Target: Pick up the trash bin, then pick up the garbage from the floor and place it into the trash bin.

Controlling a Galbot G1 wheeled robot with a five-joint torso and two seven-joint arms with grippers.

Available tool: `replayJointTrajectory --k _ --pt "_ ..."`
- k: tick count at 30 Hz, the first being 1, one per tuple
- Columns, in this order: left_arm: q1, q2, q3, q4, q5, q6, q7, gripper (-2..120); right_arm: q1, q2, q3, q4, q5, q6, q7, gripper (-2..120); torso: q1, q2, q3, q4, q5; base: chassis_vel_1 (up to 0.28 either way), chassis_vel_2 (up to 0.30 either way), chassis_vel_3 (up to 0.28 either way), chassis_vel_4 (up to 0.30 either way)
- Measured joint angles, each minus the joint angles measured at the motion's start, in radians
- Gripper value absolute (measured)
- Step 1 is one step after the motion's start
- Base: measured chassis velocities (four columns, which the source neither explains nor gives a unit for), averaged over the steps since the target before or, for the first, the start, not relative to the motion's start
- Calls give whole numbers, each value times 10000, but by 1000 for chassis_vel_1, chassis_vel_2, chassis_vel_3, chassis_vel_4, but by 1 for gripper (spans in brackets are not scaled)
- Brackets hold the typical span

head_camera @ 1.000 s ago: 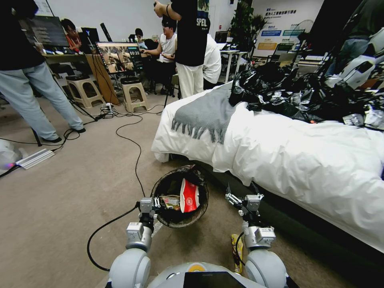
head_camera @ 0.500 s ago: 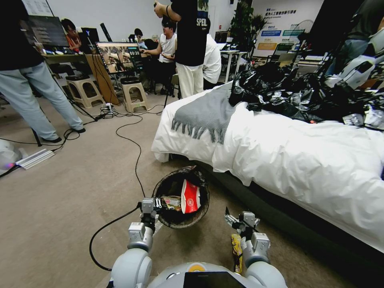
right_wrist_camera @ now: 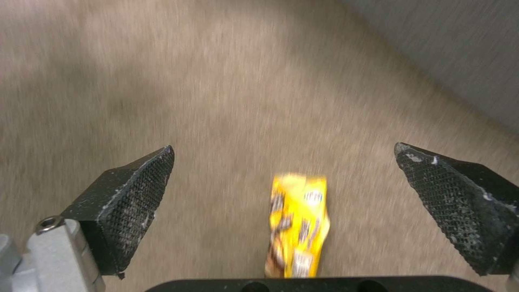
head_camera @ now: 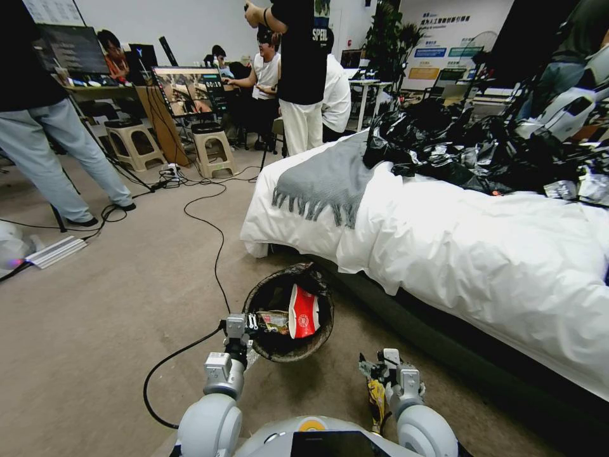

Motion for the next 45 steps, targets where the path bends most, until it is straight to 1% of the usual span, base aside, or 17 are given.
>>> replayJointTrajectory --k 4,7,13,19,22,27,35,41,44,45 --pt "-4 -4 2 4 9 -2 -5 0 136 -34 11 -215 257 -225 -24 100 0 0 0 0 0 0 0 0 0" --pt "-4 -1 -56 4 8 -2 -11 0 334 -139 7 -669 617 -558 -137 100 0 0 0 1 0 0 0 0 0" --pt "-1 -22 -54 5 7 -7 -25 0 585 -180 -37 -1376 798 -760 -287 100 0 0 0 0 0 0 0 0 0" --pt "3 -23 -77 4 -2 -10 -26 0 813 -121 -42 -1960 757 -768 -594 100 0 1 0 0 0 0 0 0 0" --pt "6 -23 -77 5 -3 -11 -29 0 1058 15 -93 -2429 649 -749 -766 100 1 0 0 0 0 0 0 0 0" --pt "21 -22 -87 -1 -3 -10 -31 0 1284 148 -172 -2844 480 -693 -975 100 0 0 0 0 -1 0 0 0 0" --pt "56 -37 -92 -4 8 -11 -54 0 1698 574 -444 -3532 97 -539 -1235 100 1 0 -1 0 0 0 0 0 0" --pt "57 -45 -115 -5 13 -11 -73 0 1734 749 -557 -3805 -173 -399 -1413 96 0 0 -1 0 -1 0 0 0 0" --pt "52 -52 -116 -7 20 -16 -88 0 1725 931 -582 -4008 -364 -278 -1512 86 0 0 -1 0 0 0 0 0 0" --pt "52 -52 -116 -7 20 -16 -88 0 1725 931 -582 -4008 -364 -278 -1512 86 0 0 -1 0 0 0 0 0 0"
